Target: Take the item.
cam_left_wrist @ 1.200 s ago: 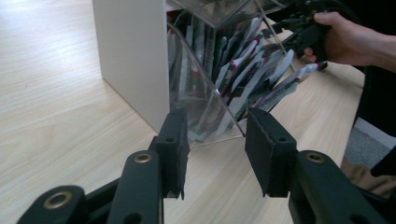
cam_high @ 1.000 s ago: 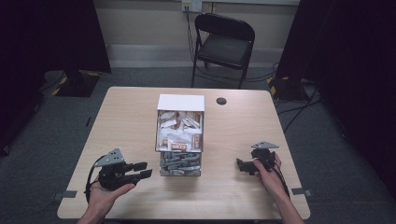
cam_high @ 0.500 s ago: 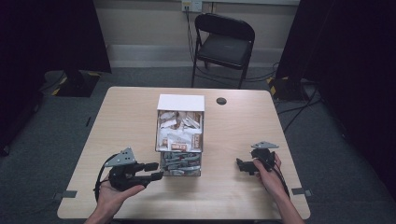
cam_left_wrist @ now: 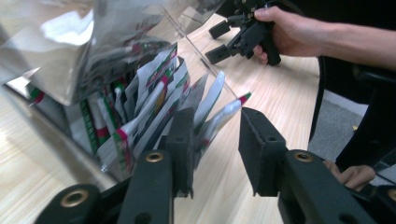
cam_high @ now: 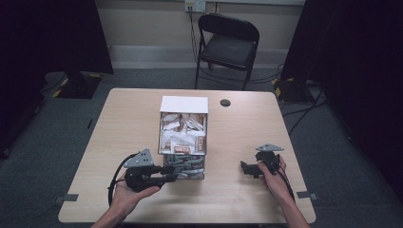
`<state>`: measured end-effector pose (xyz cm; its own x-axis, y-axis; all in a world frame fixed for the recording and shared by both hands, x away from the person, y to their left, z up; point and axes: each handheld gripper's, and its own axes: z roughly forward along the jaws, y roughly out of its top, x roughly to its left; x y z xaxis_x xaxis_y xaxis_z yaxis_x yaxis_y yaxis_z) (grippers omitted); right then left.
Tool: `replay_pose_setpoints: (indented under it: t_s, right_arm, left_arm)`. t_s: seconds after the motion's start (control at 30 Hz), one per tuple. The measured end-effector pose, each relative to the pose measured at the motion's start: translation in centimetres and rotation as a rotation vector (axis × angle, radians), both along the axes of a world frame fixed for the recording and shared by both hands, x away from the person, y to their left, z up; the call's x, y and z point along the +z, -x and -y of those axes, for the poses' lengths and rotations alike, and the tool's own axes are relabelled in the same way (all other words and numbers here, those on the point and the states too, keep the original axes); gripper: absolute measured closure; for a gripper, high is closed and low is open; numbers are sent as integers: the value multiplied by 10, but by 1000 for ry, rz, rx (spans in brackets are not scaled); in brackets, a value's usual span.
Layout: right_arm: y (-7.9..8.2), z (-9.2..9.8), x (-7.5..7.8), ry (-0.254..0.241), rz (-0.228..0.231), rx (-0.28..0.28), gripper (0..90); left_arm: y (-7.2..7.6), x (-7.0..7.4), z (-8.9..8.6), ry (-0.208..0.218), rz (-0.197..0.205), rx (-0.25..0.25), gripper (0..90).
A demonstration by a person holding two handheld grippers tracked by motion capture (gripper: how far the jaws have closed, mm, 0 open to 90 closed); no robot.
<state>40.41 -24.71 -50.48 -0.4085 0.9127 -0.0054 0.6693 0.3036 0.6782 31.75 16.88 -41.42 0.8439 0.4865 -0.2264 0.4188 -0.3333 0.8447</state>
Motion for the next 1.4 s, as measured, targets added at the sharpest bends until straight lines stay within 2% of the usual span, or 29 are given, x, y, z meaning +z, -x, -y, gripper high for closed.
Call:
replay_pose_setpoints:
  t_s: [0.1, 0.5, 0.77, 0.93, 1.4]
  right_arm:
    - [0, 0, 0, 0, 0, 0, 0]
    - [0, 0, 0, 0, 0, 0, 0]
    - [0, 0, 0, 0, 0, 0, 0]
    - [0, 0, 0, 0, 0, 0, 0]
    - [0, 0, 0, 0, 0, 0, 0]
  left_arm:
    - [-2, -3, 4, -8, -5, -12, 682]
    - [-3, -16, 10, -23, -8, -7, 654]
    - [-6, -17, 6, -14, 7, -11, 838]
    - [-7, -17, 4, -6, 5, -1, 868]
    - [-10, -16, 0, -11, 7, -6, 877]
